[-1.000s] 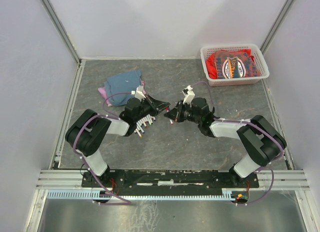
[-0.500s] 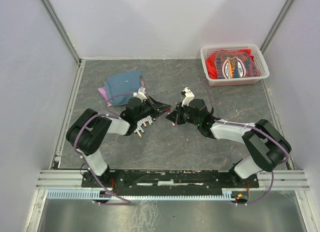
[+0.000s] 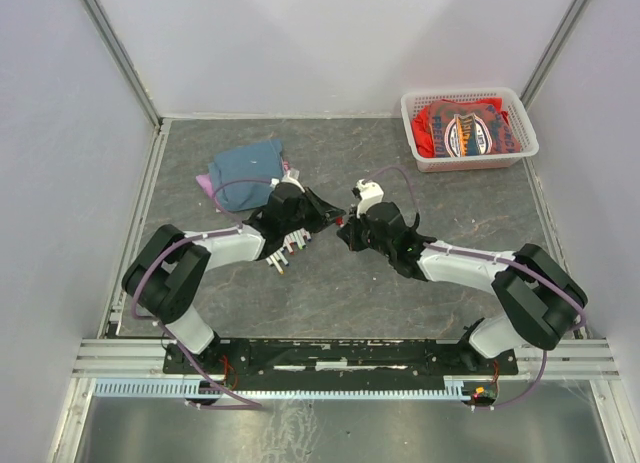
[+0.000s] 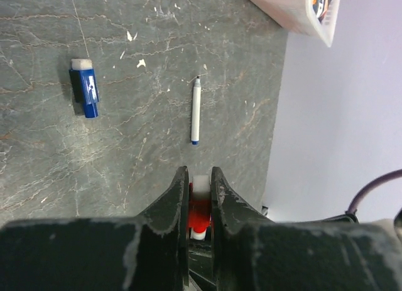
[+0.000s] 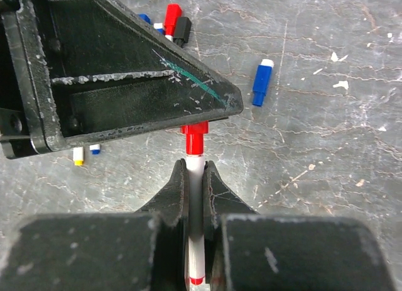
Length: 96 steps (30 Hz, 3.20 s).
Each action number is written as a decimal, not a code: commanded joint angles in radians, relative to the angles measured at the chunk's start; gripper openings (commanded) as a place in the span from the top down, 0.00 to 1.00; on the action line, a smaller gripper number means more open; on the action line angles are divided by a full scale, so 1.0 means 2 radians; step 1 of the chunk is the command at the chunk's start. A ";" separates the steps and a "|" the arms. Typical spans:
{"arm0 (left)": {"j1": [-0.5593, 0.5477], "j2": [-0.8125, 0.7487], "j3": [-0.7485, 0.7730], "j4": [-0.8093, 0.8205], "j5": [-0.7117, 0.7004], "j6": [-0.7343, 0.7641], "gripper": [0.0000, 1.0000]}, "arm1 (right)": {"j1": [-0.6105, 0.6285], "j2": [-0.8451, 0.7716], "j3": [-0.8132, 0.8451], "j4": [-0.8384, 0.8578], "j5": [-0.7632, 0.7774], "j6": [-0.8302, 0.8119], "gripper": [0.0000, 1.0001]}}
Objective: Open the pen caps
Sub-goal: Open the pen cap from the pen, then place the pen at the center of the board, then place the pen cap at the center of the board.
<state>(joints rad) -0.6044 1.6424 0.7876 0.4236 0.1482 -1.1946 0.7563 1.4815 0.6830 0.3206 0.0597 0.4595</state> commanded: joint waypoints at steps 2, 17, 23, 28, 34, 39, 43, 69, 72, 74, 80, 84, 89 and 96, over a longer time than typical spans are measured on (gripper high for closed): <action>0.027 -0.014 0.048 -0.028 -0.155 0.054 0.97 | 0.014 -0.015 -0.005 -0.125 0.074 -0.040 0.99; 0.026 0.000 0.061 -0.005 -0.103 0.121 0.97 | -0.009 -0.065 -0.024 -0.110 0.019 0.016 0.99; 0.019 0.030 0.090 -0.096 -0.114 0.164 0.97 | -0.031 -0.059 -0.001 -0.160 0.085 0.013 0.99; 0.003 0.051 0.103 -0.131 -0.147 0.191 0.96 | -0.042 -0.013 0.033 -0.173 0.110 0.003 0.96; 0.000 0.073 0.110 -0.142 -0.157 0.199 0.90 | -0.052 0.033 0.065 -0.173 0.135 0.001 0.93; -0.002 0.091 0.115 -0.144 -0.162 0.202 0.88 | -0.062 0.063 0.093 -0.179 0.146 -0.008 0.92; -0.003 0.099 0.118 -0.147 -0.164 0.201 0.86 | -0.068 0.082 0.113 -0.188 0.158 -0.019 0.88; -0.011 0.120 0.136 -0.160 -0.169 0.200 0.66 | -0.079 0.133 0.142 -0.196 0.184 -0.044 0.74; -0.011 0.115 0.133 -0.160 -0.171 0.200 0.66 | -0.079 0.133 0.145 -0.199 0.189 -0.047 0.73; -0.011 0.112 0.131 -0.160 -0.173 0.200 0.66 | -0.079 0.130 0.146 -0.202 0.191 -0.051 0.73; -0.011 0.096 0.125 -0.160 -0.177 0.198 0.66 | -0.079 0.118 0.144 -0.207 0.196 -0.060 0.73; -0.011 0.072 0.117 -0.160 -0.190 0.195 0.63 | -0.078 0.092 0.141 -0.207 0.188 -0.065 0.71; -0.011 0.037 0.108 -0.157 -0.201 0.190 0.59 | -0.069 0.057 0.146 -0.211 0.172 -0.065 0.67; -0.011 -0.030 0.061 -0.151 -0.233 0.178 0.52 | -0.031 0.063 0.189 -0.216 0.134 -0.075 0.61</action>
<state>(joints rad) -0.6243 1.6825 0.9703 0.0975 -0.2417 -0.8360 0.6445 1.6131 0.9836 -0.1234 0.3809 0.3344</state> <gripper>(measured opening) 0.455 0.367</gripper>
